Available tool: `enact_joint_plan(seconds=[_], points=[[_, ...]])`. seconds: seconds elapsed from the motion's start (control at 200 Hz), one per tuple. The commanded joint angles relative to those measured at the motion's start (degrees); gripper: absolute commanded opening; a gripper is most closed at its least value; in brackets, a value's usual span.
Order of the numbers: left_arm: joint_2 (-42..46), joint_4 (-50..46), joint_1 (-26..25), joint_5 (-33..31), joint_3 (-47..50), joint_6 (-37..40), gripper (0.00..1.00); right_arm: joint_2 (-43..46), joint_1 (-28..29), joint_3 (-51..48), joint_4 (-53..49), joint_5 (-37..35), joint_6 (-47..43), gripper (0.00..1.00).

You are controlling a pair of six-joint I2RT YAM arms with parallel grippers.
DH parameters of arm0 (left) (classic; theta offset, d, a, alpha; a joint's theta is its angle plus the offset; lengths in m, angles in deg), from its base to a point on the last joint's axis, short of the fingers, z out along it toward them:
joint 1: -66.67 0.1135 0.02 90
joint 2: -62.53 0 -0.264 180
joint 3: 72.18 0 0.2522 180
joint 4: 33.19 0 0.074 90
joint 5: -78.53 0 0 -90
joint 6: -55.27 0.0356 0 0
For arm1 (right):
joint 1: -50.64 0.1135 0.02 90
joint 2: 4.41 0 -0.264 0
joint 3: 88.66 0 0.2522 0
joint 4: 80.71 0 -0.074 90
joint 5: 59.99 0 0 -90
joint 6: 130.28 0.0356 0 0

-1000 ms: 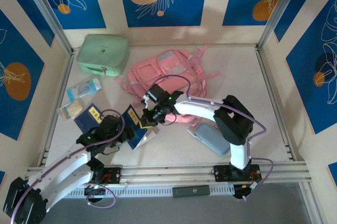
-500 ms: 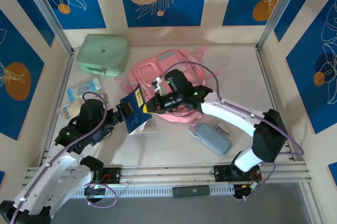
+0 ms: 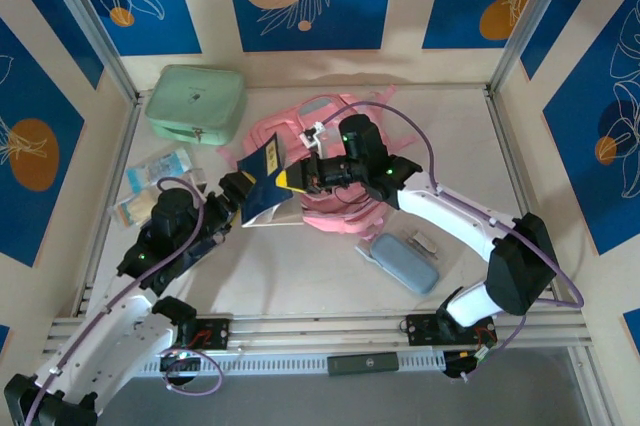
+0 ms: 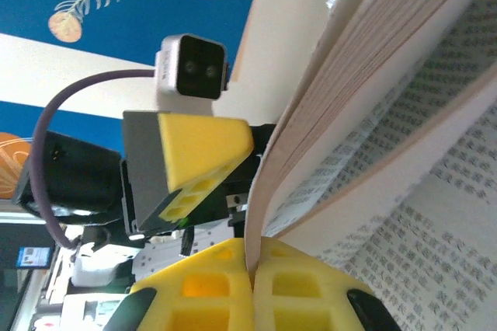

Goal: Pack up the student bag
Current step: Pass the book.

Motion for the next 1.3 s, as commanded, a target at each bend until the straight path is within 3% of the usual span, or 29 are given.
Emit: enact_joint_plan(seconds=[0.0,0.14,0.335,0.495,0.585,0.665,0.9,1.045,1.296], points=[[-0.22,6.44,0.14,2.14,0.41,-3.89,0.99,-0.96,1.21,-0.75,10.51,3.84,3.86,0.00],[1.72,7.28,0.00,1.01,0.18,-4.38,0.92,-3.08,2.28,-1.55,8.83,3.41,2.88,0.00],[2.79,9.75,0.01,1.87,1.43,-4.83,0.60,-2.96,1.03,-5.08,8.11,3.17,1.73,0.00],[2.20,11.56,0.00,3.76,1.88,-5.23,0.42,-2.64,1.33,-4.28,4.20,2.29,-0.92,0.00],[2.64,10.74,-0.07,4.02,1.46,-4.38,0.43,-1.92,0.67,-4.45,2.21,0.96,-2.11,0.00],[2.45,9.63,-0.01,4.58,0.85,-3.59,0.61,-1.90,0.08,-3.55,-0.77,0.21,-3.19,0.00],[0.76,10.89,-0.08,7.28,0.77,-4.06,0.73,-1.33,-0.35,-1.07,-7.34,-2.55,-8.51,0.00],[0.91,7.79,-0.08,7.72,-0.62,-2.50,0.69,-1.22,-0.48,0.73,-12.40,-4.08,-12.56,0.00],[0.14,8.14,-0.07,8.20,0.12,-2.54,0.45,-0.83,-1.30,1.00,-13.45,-3.59,-13.16,0.00]])
